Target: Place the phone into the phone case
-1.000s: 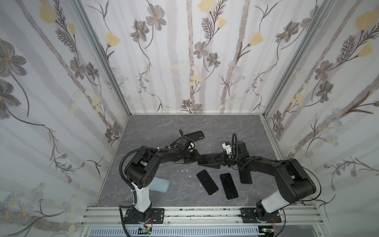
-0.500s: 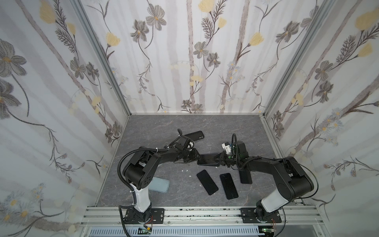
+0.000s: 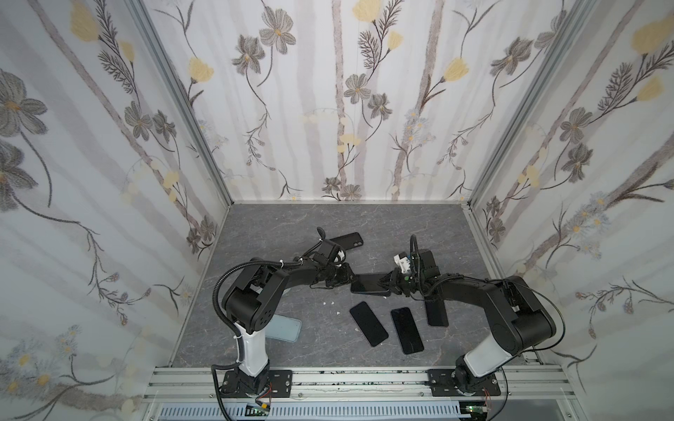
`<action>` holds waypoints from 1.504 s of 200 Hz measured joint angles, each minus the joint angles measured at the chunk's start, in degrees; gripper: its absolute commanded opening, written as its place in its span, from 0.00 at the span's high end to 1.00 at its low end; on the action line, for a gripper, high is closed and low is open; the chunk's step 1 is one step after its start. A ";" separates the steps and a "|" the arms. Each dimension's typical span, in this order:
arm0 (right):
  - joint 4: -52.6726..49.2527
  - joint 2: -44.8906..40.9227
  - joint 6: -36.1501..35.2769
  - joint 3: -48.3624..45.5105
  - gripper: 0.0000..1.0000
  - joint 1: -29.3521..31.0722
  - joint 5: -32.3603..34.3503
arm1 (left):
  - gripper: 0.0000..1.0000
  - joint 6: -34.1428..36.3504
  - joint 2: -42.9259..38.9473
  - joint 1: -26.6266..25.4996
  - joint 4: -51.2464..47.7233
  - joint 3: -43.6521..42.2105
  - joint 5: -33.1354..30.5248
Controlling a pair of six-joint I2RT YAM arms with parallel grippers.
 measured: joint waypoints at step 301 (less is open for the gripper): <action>-30.27 -0.28 -10.27 16.31 0.61 3.41 22.34 | 0.74 2.73 -2.67 0.87 -3.65 -1.09 -1.20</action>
